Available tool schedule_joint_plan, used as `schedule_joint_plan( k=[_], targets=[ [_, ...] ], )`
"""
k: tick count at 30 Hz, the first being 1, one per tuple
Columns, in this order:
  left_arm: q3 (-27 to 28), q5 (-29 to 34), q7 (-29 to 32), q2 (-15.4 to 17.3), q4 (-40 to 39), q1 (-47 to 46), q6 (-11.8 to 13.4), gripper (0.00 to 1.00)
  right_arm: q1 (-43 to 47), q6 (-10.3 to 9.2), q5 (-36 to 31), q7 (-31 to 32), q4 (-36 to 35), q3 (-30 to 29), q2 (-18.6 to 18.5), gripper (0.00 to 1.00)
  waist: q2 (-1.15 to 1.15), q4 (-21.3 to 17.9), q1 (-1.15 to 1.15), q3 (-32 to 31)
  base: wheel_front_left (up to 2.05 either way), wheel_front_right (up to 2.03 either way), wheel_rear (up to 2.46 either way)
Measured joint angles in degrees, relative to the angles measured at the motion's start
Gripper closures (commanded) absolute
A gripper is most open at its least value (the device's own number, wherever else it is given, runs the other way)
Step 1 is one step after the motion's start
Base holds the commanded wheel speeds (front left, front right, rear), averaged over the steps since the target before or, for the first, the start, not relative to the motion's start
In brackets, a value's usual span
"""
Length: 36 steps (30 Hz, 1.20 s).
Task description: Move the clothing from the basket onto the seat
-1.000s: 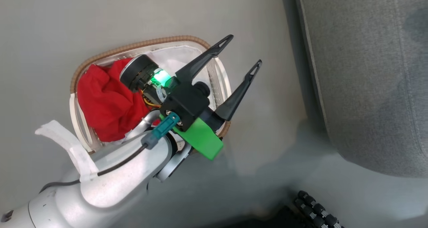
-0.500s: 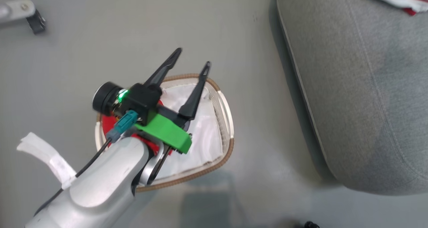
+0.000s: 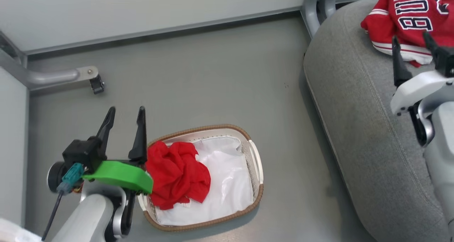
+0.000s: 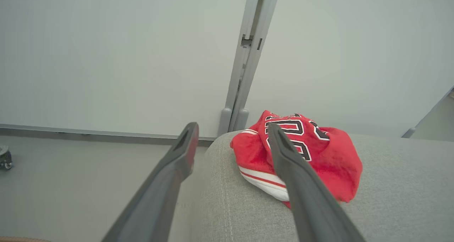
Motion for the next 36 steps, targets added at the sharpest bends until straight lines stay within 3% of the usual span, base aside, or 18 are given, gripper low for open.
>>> schedule_joint_plan(
  k=[5, 9, 13, 25, 36],
  targets=[
    [6.93, 2.56, 0.01, -2.33, 0.75, 7.30, -1.56, 0.00, 9.09, 0.00, -1.81, 0.00, -7.40, -5.63, 6.38, 0.00, 0.00, 1.85, 0.00, -4.02, 0.00, 0.00, 0.00],
    [11.62, 3.70, 0.01, -4.34, 1.57, 12.39, -3.20, 0.00, 15.79, 0.00, -3.83, 0.00, -13.26, -7.30, 11.69, 0.00, 0.00, 3.25, 0.00, -6.59, 0.00, 0.00, 0.00],
    [14.82, 5.63, 0.01, -6.60, 2.38, 15.94, -5.13, 0.00, 22.03, 0.00, -5.54, -0.01, -18.13, -7.86, 14.57, 0.00, 0.00, 4.69, 0.00, -8.53, 0.00, 0.00, 0.00],
    [19.13, 10.56, 0.00, -11.29, 4.03, 20.09, -9.48, 0.00, 37.48, 0.00, -0.86, 0.00, -26.27, -3.53, 16.11, 0.00, 0.00, 7.82, 0.00, -11.86, 0.00, 0.00, 0.00],
    [20.86, 13.19, 0.01, -13.46, 6.15, 20.79, -12.01, 0.00, 38.92, 0.00, -0.69, 0.00, -26.09, -2.50, 16.08, 0.00, 0.00, 7.73, 0.00, -12.34, 0.00, 0.00, 0.00]
  ],
)
